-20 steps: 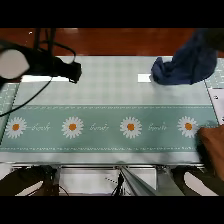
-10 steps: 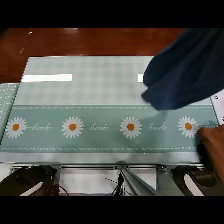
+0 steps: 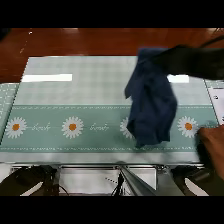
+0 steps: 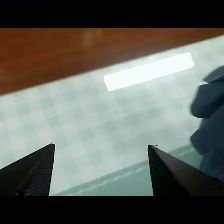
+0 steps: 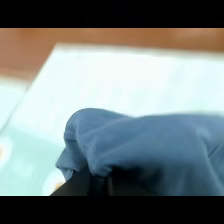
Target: Fold the shirts.
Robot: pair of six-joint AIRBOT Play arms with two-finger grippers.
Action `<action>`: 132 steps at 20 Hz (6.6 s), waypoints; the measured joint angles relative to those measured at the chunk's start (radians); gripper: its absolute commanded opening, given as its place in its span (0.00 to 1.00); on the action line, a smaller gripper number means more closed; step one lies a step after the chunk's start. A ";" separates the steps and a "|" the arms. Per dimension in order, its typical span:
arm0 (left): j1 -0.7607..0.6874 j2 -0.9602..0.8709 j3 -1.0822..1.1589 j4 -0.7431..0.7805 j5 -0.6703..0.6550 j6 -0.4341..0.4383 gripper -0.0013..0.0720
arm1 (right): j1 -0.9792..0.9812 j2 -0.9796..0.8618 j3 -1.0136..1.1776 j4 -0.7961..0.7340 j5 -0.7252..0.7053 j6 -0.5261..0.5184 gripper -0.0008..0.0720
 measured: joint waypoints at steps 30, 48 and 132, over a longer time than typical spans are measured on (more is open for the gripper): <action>0.731 0.277 -1.268 -0.349 -0.067 0.206 0.84 | -0.641 0.029 -0.151 -0.351 0.275 -0.117 0.70; 1.235 -0.157 -1.332 -0.649 0.033 0.501 0.84 | -0.684 0.032 -0.314 -0.197 0.246 -0.197 0.70; 0.493 -0.263 -0.589 -0.888 0.161 0.462 0.05 | -0.451 -0.657 0.320 -0.269 0.457 -0.031 0.05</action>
